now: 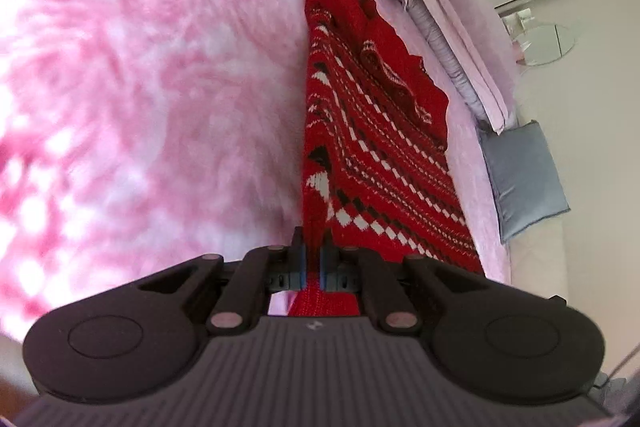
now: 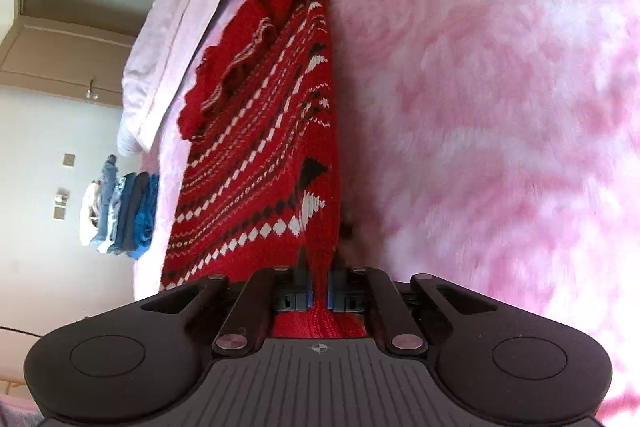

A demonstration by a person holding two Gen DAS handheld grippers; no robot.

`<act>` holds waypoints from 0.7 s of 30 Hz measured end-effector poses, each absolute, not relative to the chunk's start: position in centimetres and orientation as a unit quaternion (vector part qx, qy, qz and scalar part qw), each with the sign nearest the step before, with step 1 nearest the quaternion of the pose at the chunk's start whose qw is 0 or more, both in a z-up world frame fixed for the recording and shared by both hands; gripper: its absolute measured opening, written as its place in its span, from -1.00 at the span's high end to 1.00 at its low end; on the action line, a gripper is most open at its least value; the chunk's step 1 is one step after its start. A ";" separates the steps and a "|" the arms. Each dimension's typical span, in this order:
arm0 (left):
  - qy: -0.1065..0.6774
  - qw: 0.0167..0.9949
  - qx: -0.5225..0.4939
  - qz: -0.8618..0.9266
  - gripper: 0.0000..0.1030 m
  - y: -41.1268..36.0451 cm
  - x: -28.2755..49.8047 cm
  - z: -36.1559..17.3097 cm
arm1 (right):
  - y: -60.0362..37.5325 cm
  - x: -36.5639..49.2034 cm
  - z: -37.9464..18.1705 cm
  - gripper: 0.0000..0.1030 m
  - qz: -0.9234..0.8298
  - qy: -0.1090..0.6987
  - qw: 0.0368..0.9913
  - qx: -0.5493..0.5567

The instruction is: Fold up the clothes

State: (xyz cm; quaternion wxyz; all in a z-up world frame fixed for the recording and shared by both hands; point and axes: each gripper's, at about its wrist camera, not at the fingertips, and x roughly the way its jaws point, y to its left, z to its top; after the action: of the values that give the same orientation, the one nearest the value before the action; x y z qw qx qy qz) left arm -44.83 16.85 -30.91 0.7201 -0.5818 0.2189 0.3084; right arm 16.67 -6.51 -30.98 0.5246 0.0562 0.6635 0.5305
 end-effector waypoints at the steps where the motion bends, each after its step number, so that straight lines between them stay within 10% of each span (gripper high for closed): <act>1: 0.224 0.715 -0.586 0.308 0.94 16.0 -45.5 -30.5 | -7.2 16.2 -30.7 0.92 0.528 0.669 0.521 0.054; 11: 0.236 0.653 -0.647 0.314 0.94 8.9 -49.0 -26.2 | -16.4 11.2 -29.7 0.92 0.438 0.766 0.470 0.038; 21: 0.130 0.756 -0.582 0.270 0.94 22.3 -42.4 -22.5 | -5.0 16.6 -23.7 0.91 0.533 0.680 0.499 0.069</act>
State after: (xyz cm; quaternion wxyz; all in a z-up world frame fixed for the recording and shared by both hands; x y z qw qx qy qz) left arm -42.41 22.25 -22.48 0.7557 -0.5825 0.1296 0.2699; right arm 16.64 -5.04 -23.72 0.4986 0.0693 0.6805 0.5325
